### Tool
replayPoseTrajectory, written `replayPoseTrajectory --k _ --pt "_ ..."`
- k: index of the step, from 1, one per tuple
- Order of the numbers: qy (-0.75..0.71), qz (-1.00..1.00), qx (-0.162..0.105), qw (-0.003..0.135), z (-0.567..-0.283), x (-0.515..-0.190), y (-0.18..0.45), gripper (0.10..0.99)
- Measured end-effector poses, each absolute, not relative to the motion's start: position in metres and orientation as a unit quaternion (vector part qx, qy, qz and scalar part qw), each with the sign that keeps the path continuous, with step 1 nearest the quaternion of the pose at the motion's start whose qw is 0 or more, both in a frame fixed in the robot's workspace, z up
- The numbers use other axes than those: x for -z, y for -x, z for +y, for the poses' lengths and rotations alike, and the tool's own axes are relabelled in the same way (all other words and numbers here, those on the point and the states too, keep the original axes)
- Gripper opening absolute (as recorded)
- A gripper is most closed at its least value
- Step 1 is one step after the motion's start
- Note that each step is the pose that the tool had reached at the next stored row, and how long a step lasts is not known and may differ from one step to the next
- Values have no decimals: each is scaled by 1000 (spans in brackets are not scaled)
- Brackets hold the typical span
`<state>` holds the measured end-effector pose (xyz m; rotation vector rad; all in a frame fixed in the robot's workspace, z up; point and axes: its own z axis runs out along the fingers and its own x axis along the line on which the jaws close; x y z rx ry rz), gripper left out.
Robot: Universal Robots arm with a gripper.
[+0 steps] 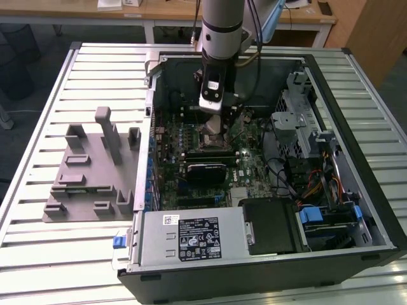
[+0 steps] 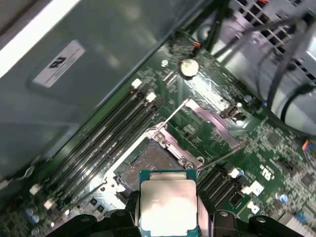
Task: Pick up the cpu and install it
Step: 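Place the cpu into insertion slot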
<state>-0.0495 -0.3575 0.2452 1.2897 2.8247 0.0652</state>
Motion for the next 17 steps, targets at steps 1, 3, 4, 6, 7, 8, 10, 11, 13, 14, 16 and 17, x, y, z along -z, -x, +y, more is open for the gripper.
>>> replayPoseTrajectory --k 1,3,4,6,7,8,10,11,13,14,16,17 --pt "-423 906 -21 18 -357 -245 50 545" --pt "-439 898 -20 18 -357 -245 50 545" --pt "-447 894 -20 19 -357 -245 49 545" --pt "-463 886 -20 19 -357 -245 50 545" --pt "-471 882 -20 19 -357 -245 50 545" --pt "-479 878 -20 19 -357 -244 49 545" --pt "-494 869 -19 20 -357 -244 49 545" --pt "-502 865 -19 20 -357 -244 50 545" --pt "-518 855 -19 20 -357 -244 49 545" --pt "-526 850 -19 20 -357 -244 50 545" --pt "-541 841 -18 21 -357 -244 50 545" --pt "-548 836 -18 21 -357 -243 49 545"
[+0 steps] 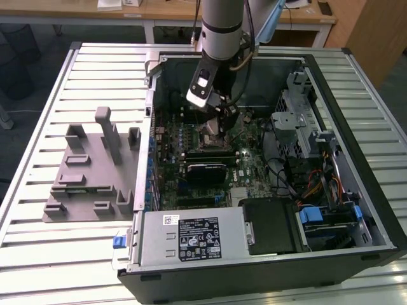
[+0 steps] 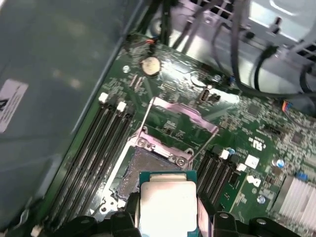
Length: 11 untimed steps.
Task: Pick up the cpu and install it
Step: 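Place the cpu into insertion slot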
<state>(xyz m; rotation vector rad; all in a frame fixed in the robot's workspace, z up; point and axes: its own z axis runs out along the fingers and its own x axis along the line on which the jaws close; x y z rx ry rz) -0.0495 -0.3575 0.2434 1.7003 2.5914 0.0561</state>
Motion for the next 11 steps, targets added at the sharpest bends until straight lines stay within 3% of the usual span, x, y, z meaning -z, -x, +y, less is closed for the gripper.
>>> replayPoseTrajectory --k 11 --pt "-630 776 -16 23 -357 -241 50 545"
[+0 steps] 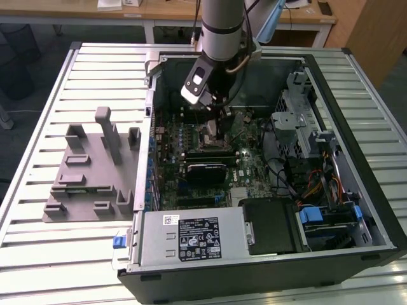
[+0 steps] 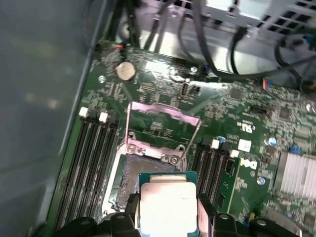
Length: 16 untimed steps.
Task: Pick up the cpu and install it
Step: 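Place the cpu into insertion slot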
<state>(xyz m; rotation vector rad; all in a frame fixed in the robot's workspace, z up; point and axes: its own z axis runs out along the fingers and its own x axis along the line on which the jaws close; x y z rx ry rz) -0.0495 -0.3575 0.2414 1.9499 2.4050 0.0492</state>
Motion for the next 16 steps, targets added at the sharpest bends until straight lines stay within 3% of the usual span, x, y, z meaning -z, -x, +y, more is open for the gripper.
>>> replayPoseTrajectory --k 11,16 --pt "-699 714 -13 24 -357 -237 50 545" --pt "-701 713 -2 35 -353 -235 49 545"
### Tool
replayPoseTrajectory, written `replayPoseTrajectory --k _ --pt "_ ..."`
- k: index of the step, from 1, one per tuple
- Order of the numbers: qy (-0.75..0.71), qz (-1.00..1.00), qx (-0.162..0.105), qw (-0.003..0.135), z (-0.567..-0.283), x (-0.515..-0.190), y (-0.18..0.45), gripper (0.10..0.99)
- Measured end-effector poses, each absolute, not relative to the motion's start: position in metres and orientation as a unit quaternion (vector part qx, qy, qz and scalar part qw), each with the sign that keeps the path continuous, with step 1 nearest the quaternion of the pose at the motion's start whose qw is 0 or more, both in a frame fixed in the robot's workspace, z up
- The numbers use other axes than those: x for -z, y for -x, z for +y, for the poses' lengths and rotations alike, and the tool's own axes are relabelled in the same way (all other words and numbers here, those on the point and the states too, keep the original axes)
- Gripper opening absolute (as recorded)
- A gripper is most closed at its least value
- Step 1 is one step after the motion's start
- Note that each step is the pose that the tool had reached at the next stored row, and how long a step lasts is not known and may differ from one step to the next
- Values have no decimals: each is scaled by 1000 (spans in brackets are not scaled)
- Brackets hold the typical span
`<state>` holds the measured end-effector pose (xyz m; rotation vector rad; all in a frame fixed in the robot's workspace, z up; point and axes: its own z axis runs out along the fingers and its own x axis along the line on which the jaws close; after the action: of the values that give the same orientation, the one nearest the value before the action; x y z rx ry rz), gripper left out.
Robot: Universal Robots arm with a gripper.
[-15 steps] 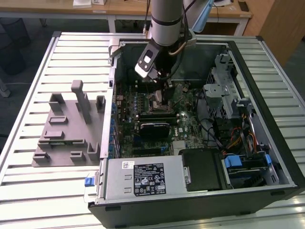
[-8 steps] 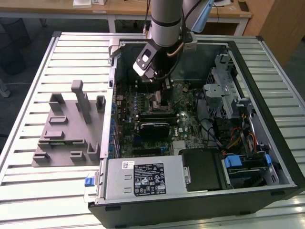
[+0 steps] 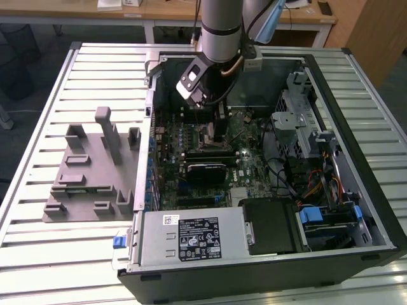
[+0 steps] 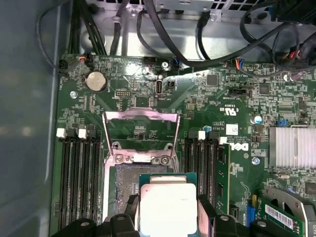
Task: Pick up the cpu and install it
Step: 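Place the cpu into insertion slot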
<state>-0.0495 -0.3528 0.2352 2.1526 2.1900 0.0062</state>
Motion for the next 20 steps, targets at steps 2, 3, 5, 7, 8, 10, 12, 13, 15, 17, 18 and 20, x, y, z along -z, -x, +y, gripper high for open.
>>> replayPoseTrajectory --k 2,3,5,7,8,10,12,13,15,17,18,20 --pt "-700 713 0 38 -351 -233 50 545" --pt "-700 713 0 38 -350 -232 50 545" --pt "-700 713 0 38 -350 -230 49 545" --pt "-700 713 0 37 -350 -229 50 545" --pt "-701 713 -1 36 -350 -228 50 545" --pt "-701 713 -7 30 -350 -228 50 545" --pt "-701 713 -12 26 -350 -226 49 545" --pt "-701 713 -12 26 -350 -225 50 545" --pt "-701 713 -12 26 -350 -223 49 545" --pt "-701 713 -12 26 -349 -221 50 545" --pt "-701 713 -12 26 -348 -220 50 545" --pt "-701 713 -12 26 -346 -219 50 545"
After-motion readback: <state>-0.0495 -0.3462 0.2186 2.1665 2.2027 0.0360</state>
